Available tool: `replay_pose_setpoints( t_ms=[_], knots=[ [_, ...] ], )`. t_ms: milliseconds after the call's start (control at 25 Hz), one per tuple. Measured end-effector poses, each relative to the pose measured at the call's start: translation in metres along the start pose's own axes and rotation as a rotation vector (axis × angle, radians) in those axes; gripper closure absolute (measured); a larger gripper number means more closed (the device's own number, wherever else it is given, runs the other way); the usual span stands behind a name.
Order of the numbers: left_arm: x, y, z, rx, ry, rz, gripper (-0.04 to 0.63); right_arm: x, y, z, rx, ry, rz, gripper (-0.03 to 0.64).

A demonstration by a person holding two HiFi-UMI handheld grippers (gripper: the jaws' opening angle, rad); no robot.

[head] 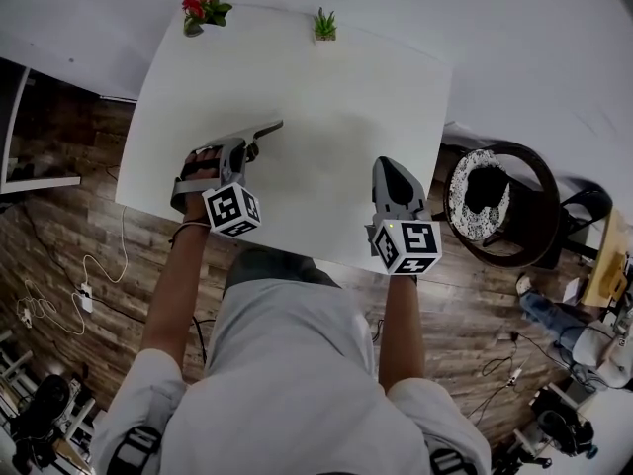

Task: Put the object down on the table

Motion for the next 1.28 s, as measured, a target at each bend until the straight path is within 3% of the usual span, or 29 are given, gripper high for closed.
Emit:
replay_pose_setpoints(
  t_ms=[360, 1280],
  knots=[
    [-0.011, 0.003, 0.019, 0.015, -0.051, 0.056, 0.574, -0.004, -0.003, 0.009, 0.014, -0.008, 0.009, 0.607],
    [-0.024, 0.014, 0.024, 0.035, -0.102, 0.074, 0.541, -0.01, -0.003, 0.013, 0.032, 0.018, 0.009, 0.607]
  ],
)
Point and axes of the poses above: the fingertips, and each gripper's own axes: z forward along the fingers, x to its left, y out of its top, the point moved 10 cm from there along -z, backward along the fingers, and after that the axes turned 13 degrees about z, right-handed, at the moved point
